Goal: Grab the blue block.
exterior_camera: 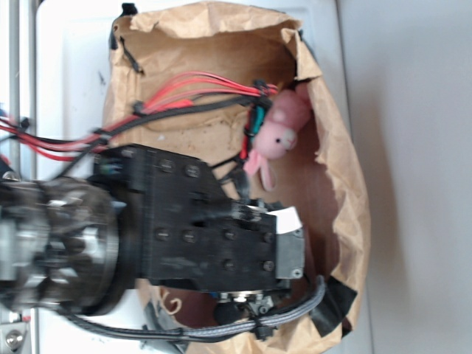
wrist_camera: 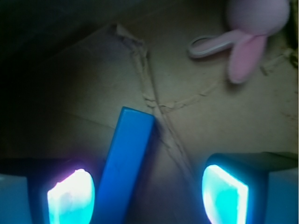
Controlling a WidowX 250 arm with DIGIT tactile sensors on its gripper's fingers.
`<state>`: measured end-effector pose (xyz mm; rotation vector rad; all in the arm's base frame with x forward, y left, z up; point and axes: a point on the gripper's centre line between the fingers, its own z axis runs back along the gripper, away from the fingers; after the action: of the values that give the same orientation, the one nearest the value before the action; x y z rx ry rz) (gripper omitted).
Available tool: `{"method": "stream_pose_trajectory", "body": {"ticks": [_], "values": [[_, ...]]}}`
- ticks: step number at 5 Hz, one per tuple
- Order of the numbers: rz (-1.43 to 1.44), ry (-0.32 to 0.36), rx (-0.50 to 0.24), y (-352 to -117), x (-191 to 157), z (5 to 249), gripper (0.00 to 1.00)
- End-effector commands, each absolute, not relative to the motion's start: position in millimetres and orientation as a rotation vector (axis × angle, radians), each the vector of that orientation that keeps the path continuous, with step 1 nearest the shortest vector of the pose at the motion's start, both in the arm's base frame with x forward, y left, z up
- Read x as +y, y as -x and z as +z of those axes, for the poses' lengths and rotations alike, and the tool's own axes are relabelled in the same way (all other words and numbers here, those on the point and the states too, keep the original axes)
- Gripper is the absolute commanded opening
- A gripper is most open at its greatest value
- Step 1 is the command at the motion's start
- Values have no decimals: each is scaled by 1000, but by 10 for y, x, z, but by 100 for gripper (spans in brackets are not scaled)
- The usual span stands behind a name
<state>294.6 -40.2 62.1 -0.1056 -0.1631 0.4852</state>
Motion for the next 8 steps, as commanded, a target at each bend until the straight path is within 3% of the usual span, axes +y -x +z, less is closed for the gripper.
{"method": "stream_pose_trajectory", "body": {"ticks": [1,3,4,7,8], "values": [[445,150,-192,-2935,-682,592,100],[419,169,-170,-2787,-816,592,100],[421,168,-189,-2811,-808,593,0],[420,175,-214,-2803,-675,797,0],[418,160,-219,-3082,-328,877,0]]}}
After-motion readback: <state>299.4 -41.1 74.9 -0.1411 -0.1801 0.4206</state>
